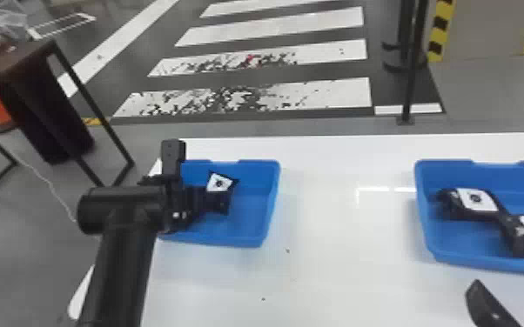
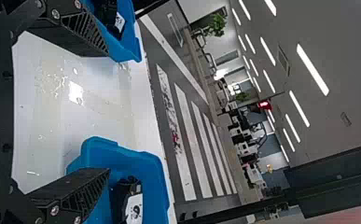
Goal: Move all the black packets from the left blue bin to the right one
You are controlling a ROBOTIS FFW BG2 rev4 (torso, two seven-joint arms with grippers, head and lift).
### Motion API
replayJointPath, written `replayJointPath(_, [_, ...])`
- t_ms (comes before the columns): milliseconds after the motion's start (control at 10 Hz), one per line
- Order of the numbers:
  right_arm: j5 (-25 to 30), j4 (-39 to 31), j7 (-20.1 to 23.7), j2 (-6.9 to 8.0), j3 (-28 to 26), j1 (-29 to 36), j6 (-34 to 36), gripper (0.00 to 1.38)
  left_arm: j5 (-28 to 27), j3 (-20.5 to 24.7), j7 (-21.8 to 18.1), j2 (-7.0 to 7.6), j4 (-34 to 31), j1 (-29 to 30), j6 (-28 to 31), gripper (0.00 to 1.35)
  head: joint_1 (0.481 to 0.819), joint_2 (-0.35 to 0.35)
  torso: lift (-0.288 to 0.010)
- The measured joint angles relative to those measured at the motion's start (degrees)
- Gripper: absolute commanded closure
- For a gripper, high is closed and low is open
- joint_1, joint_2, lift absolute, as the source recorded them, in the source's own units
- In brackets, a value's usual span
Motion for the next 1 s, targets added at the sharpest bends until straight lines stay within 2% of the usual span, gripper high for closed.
replayJointPath(400, [-0.77, 0.25, 0.25, -0.15, 0.00, 0.00, 0.87, 0.15, 0.05, -0.24, -3.49, 0.27, -1.15, 0.41, -4.24, 1.15, 0.695, 0.265, -0.140])
replayJointPath(700, [-1.26, 0.23, 0.41, -0.17, 0.00, 0.08, 1.24, 0.15, 3.68, 0.39, -6.50, 0.67, -11.24, 6.02, -4.68, 1.15, 0.695, 0.245, -0.140])
replayJointPath(1000, [-2.90, 1.88, 3.07, -0.37, 0.00, -1.87, 1.27, 0.15, 12.41, 0.87, -8.73, 0.56, -26.43, 16.16, -5.20, 1.15, 0.695, 0.203, -0.140])
